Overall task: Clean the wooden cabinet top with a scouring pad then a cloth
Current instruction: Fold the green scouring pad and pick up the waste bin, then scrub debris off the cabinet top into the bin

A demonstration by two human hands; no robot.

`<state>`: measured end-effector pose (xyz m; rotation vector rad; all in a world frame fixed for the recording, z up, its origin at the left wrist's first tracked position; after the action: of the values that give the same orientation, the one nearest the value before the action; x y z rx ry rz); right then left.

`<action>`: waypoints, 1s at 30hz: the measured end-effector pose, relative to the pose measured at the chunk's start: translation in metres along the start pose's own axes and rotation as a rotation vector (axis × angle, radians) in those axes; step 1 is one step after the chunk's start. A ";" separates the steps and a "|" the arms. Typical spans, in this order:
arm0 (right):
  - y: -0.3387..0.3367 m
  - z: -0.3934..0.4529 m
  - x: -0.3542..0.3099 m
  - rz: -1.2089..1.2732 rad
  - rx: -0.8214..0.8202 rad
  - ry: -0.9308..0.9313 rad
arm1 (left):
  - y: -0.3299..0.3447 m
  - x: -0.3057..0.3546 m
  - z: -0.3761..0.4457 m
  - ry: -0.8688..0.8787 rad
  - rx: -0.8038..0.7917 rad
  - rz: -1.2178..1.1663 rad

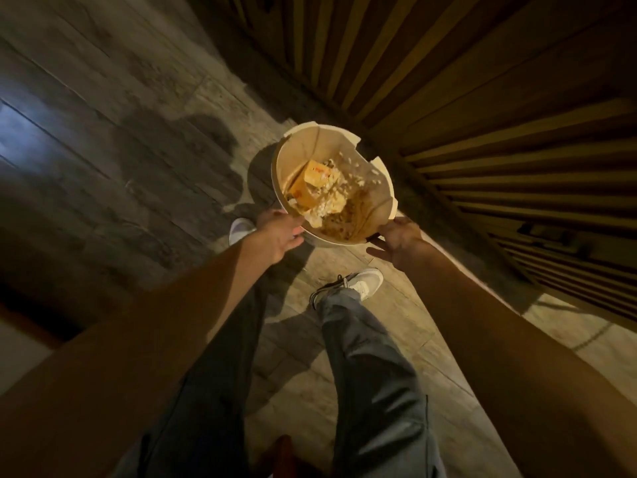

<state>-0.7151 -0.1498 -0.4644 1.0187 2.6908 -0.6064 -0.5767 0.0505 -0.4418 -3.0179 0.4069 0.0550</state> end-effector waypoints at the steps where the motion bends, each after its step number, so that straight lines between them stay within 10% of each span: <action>1: -0.002 -0.014 0.001 0.003 -0.004 0.003 | -0.004 -0.003 -0.014 0.001 -0.012 0.008; 22: -0.107 -0.218 -0.060 0.033 -0.230 -0.081 | -0.001 -0.032 -0.247 0.185 0.043 0.000; 30: -0.111 -0.256 -0.191 -0.831 -0.195 -0.735 | -0.002 0.005 -0.301 0.293 0.223 -0.015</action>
<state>-0.6582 -0.2235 -0.1394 -0.3827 2.3012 -0.6442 -0.5646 0.0215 -0.1426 -2.8100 0.3844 -0.4095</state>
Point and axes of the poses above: each hand's wrist, its own z-axis towards the middle knuckle, its own y-axis out of the palm, x = y × z, the point moved 7 cm from there along z, towards the middle knuckle, and after that the axes turned 11 degrees about -y, right-handed, at the moved point
